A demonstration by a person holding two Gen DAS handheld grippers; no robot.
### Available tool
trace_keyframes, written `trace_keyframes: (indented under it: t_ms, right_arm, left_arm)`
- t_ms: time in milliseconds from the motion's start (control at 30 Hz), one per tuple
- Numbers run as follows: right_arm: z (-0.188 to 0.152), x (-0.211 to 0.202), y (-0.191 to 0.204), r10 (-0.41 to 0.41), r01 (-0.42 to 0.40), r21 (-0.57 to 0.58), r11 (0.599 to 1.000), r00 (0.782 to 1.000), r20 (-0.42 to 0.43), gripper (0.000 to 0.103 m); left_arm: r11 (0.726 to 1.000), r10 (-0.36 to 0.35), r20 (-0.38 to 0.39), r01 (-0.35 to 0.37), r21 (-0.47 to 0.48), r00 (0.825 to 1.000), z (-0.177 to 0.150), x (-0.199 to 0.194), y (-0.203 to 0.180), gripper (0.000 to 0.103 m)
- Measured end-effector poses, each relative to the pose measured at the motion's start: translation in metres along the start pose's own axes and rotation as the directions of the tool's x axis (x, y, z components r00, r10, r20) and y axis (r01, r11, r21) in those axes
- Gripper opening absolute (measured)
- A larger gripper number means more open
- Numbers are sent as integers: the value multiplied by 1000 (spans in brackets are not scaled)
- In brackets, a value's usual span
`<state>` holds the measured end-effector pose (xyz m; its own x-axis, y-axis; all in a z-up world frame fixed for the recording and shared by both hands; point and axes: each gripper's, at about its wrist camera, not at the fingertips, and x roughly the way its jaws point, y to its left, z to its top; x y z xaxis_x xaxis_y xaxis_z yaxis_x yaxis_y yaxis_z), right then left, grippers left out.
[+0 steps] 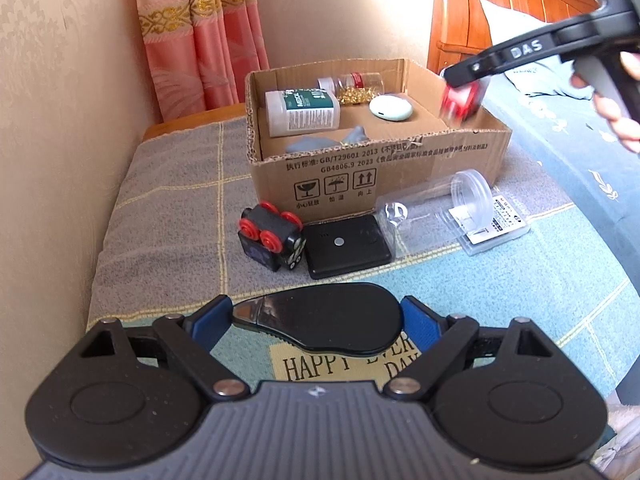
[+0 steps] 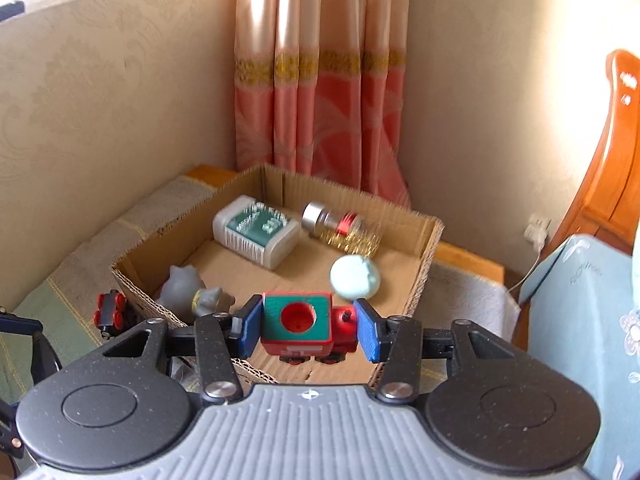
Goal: Organize rigid objects
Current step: 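Drop black oval object into box with left tool while right tool drops S.L train there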
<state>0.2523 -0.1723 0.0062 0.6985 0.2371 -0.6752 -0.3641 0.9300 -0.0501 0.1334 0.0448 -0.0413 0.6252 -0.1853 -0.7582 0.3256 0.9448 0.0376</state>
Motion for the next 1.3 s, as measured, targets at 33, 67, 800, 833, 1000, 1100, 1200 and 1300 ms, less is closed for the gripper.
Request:
trace_keyframes:
  t_ms: [33,67,800,833,1000,1100,1200,1300]
  right_arm:
    - [0,2,0,-7,7,6,1000,1000,3,77]
    - [-1,3,0,-22,22,18,1000,1000,8,95]
    - [-71,-16,22,-179,193,130,973,977,-114,103]
    - [-73,-16,22,-181,196,132,972,976,-118,103]
    - [-78,-19,20,-185,200,144,969,976,-115,103]
    - [-80,-22,16,-187,205,155,966,975,-118,103]
    - [-82,-23,11,-197,216,170,961,973,-124,103]
    - [-85,-24,4,-204,226,187,956,970,-130,103]
  left_arm:
    - [1000,2,2,-2,-1,1000,0,0,0,90]
    - [1000,5,3,-5,-2,1000,1,-1,1,90]
    - [996,-10,113,0,92,994,93,4,-15,90]
    - [995,-8,126,-5,101,992,101,7,-17,90]
    - [996,-24,115,14,89,993,144,43,-18,90]
    - [998,-17,78,12,63,997,159,71,-17,90]
    - [999,0,53,-2,38,999,166,92,-13,90]
    - [1000,-3,40,3,-8,999,169,97,-7,92]
